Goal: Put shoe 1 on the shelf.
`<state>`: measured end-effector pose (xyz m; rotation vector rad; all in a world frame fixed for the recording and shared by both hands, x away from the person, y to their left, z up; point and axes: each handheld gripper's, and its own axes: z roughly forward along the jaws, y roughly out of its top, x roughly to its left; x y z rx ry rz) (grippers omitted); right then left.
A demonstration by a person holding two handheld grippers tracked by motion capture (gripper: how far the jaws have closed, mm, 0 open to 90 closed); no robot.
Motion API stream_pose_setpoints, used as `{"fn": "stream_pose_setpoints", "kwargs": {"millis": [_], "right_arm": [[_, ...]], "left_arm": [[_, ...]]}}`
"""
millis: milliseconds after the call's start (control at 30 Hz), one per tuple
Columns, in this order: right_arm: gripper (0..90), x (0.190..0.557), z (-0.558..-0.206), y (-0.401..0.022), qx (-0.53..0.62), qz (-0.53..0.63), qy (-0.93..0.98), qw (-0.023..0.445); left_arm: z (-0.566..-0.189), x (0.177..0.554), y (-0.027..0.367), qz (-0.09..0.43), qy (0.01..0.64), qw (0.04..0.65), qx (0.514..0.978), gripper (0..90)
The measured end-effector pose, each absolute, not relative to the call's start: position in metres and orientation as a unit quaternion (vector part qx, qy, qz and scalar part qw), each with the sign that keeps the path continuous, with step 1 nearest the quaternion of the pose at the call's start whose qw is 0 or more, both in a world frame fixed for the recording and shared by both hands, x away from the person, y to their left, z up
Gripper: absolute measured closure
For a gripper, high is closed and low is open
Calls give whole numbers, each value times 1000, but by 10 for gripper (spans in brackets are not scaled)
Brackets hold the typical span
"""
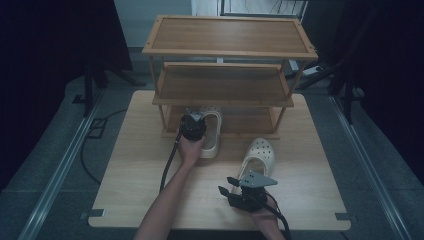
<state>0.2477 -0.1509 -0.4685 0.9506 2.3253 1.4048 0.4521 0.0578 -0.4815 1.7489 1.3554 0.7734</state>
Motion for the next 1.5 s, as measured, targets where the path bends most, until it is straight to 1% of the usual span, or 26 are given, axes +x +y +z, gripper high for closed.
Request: {"fn": "stream_pose_setpoints", "kwargs": {"millis": [167,267,300,333,367,400,433,600,767,867,900,933,1000,1167,1300,1500], "right_arm": [[533,248,-469,-152,329,483,801,131],[531,247,-469,-150,327,482,802,130],[530,246,-469,-150,326,481,803,131],[530,246,-469,-149,325,481,804,130],[528,246,-470,-149,325,480,804,131],[528,246,-470,-149,325,480,804,131],[529,245,-470,-148,327,480,803,134],[528,245,-471,-149,328,478,803,135],[529,244,-471,-148,327,478,803,140],[529,243,-470,-148,328,479,802,142],[529,243,-470,-148,330,479,801,143],[529,243,-470,-148,330,479,801,143],[527,243,-470,-149,331,479,800,144],[523,242,-470,-150,332,478,799,148],[522,243,-470,-150,334,477,800,147],[521,242,-471,-150,334,476,801,147]], "left_arm": [[-479,450,58,300,528,393,691,707],[-474,444,60,301,528,405,684,644],[-472,443,61,296,526,407,685,591],[-470,441,62,292,525,407,688,591],[-468,438,63,293,520,409,690,553],[-467,435,64,293,517,410,692,553],[-464,431,66,285,516,416,692,517],[-458,407,74,272,498,430,702,517],[-456,386,80,248,488,440,712,518],[-453,371,89,239,483,444,716,571],[-452,367,92,225,481,442,723,654],[-451,362,94,215,479,442,728,654],[-452,352,98,209,480,441,729,728],[-457,334,102,200,475,439,736,878],[-466,320,99,182,466,436,748,898],[-478,315,90,170,456,415,769,900]]}}
